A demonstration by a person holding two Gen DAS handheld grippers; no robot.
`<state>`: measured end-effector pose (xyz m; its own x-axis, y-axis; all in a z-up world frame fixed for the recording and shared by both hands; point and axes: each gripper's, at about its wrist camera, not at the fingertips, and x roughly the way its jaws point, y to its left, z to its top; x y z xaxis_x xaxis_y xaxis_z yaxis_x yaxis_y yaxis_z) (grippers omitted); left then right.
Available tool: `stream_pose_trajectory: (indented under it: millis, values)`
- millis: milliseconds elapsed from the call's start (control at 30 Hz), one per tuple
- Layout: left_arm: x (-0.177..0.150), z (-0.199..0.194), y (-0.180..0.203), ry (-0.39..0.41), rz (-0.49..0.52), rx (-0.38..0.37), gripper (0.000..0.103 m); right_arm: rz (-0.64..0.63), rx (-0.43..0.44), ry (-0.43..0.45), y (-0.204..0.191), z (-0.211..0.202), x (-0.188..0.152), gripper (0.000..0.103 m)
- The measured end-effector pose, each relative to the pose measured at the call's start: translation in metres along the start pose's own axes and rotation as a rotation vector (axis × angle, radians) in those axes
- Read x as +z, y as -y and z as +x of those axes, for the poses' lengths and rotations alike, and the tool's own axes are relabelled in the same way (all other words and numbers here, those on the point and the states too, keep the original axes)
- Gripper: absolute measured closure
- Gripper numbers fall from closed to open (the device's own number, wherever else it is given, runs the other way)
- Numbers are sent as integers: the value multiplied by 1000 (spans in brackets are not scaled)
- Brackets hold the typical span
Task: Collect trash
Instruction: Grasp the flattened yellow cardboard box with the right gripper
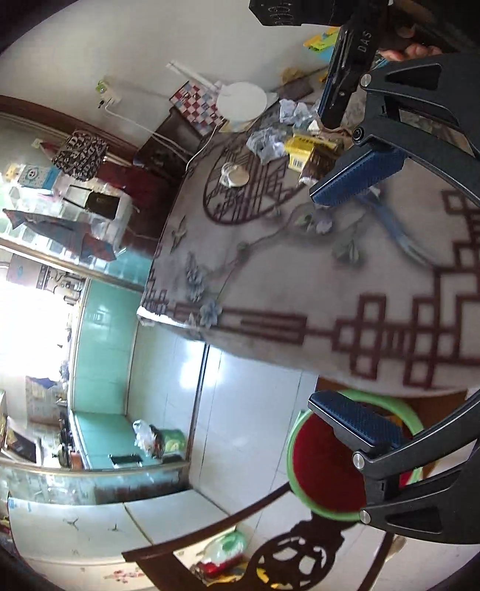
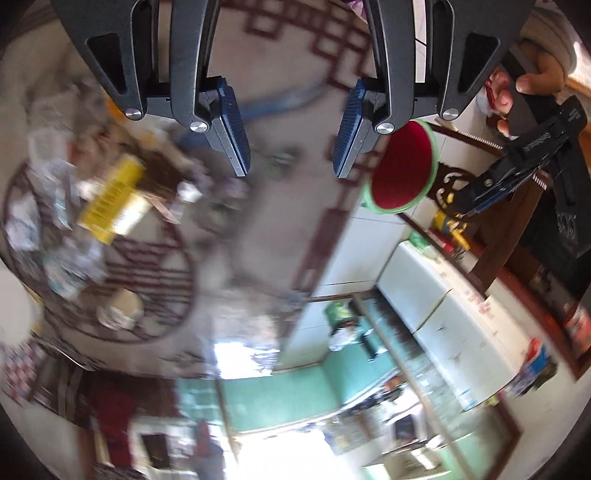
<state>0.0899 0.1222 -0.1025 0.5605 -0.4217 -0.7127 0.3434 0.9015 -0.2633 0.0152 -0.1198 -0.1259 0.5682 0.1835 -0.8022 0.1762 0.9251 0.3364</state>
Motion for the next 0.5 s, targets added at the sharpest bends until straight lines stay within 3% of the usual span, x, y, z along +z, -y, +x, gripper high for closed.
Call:
stream_pose_trajectory:
  millis: [133, 267, 367, 500]
  values:
    - [-9, 14, 46, -50, -21, -36, 2, 190, -59, -24, 88, -10, 18, 58]
    - [-26, 21, 80, -103, -42, -32, 2, 294, -94, -92, 149, 14, 41, 58]
    - [-34, 26, 101, -136, -57, -33, 2, 357, -31, -143, 172, 43, 51, 58]
    - [-41, 28, 119, -152, -68, -9, 2, 388, -17, -197, 180, 78, 60, 58]
